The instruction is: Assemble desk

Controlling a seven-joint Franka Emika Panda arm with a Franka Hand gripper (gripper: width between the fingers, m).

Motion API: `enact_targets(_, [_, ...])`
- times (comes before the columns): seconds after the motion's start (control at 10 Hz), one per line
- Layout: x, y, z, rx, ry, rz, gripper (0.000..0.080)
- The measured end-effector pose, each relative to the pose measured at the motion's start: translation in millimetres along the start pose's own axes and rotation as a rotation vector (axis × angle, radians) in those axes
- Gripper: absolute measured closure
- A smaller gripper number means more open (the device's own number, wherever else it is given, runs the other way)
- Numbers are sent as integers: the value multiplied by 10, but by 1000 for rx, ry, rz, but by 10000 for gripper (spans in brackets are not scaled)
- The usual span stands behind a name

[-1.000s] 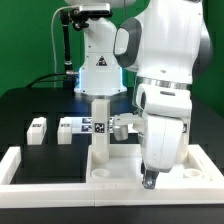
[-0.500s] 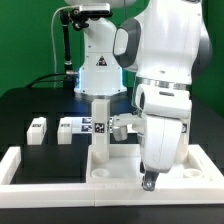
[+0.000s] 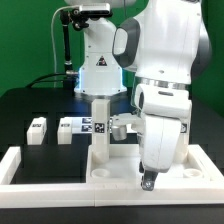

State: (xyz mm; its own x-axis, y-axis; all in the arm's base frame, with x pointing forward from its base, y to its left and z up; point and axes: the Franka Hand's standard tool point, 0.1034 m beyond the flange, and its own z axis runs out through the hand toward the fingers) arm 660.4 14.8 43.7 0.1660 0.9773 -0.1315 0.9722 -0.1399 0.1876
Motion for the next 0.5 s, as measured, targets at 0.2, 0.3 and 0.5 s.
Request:
enact_targets(0.2, [-362,95,-544,61,-37,50,150])
enact_targets(0.3, [-473,170,-696,49,-40,84,150])
enact_targets(0.5, [-541,190,-708,43,-46,150,150])
